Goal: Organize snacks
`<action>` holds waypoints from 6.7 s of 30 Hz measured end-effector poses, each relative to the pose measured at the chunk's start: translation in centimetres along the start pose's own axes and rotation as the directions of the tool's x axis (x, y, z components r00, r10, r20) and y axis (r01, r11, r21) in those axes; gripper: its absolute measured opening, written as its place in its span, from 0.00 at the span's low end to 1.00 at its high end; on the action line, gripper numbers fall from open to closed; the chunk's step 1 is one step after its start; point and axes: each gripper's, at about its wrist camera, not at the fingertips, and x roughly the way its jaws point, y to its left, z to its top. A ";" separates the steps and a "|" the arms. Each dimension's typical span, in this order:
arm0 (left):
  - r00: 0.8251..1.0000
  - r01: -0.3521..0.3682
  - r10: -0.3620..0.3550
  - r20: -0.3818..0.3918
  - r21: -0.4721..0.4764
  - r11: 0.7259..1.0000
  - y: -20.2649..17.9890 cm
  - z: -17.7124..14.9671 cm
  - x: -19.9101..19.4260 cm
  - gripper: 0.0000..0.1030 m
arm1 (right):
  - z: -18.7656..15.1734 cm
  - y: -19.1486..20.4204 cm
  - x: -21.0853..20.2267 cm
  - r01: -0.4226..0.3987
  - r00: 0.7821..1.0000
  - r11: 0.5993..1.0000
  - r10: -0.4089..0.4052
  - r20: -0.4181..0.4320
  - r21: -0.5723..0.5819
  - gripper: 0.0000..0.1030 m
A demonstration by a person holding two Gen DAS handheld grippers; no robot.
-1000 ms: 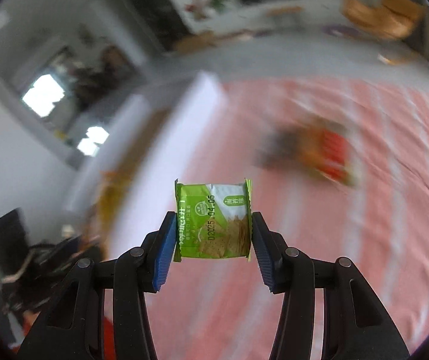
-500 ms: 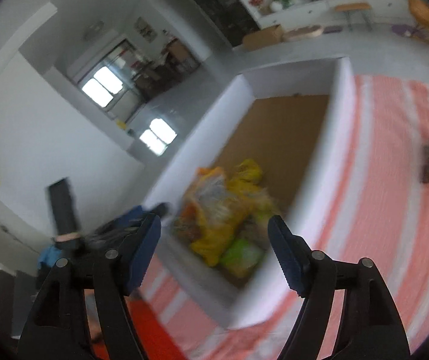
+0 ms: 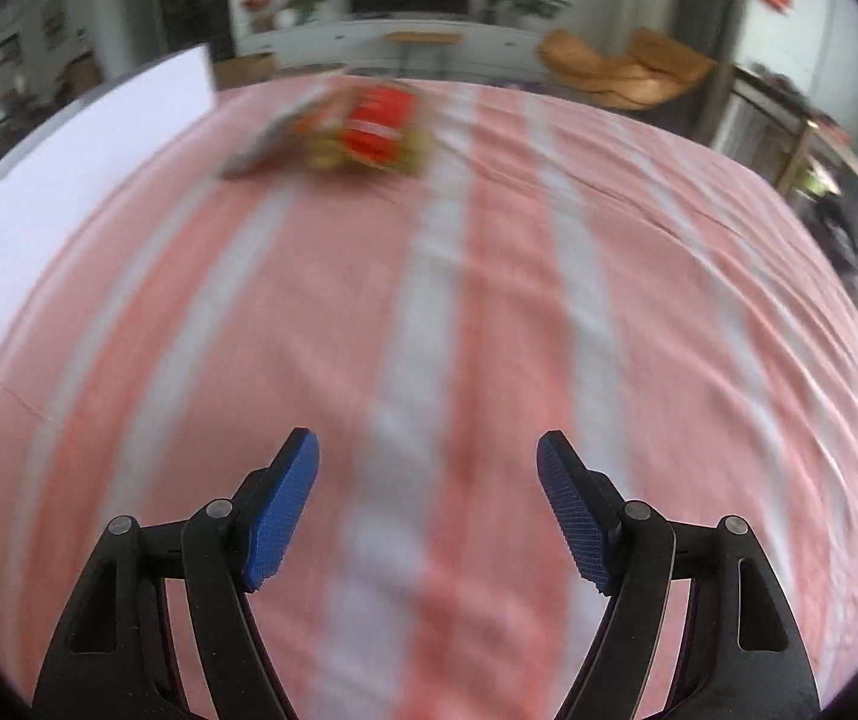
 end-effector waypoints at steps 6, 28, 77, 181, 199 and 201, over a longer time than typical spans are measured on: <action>0.989 -0.085 0.084 -0.125 -0.004 0.996 0.0 -2.0 6.8 0.97 | -2.0 -1.3 -0.4 0.005 1.000 0.996 -0.007 0.026 0.085 0.79; 0.977 -0.190 0.194 -0.086 0.045 0.981 2.1 -2.4 11.0 1.00 | -1.1 -1.3 1.4 0.016 1.000 0.996 -0.018 0.017 0.093 0.87; 0.963 -0.261 0.257 -0.086 -0.043 0.964 7.0 -0.6 11.5 1.00 | -1.3 -1.3 1.6 0.016 1.000 0.995 -0.017 0.013 0.098 0.94; 0.903 -0.204 0.343 -0.260 0.443 0.873 4.3 22.1 23.1 1.00 | -1.9 -1.8 1.0 -0.033 0.999 0.998 0.033 0.013 0.044 0.91; 0.820 -0.024 0.096 -0.565 0.134 0.991 8.8 19.4 28.4 1.00 | -1.9 -2.3 0.9 -0.042 0.999 0.998 0.041 0.014 0.050 0.91; 0.811 -0.008 0.049 -0.582 0.073 0.997 9.1 17.2 26.3 1.00 | -1.9 -2.3 0.9 -0.042 0.999 0.998 0.041 0.014 0.050 0.91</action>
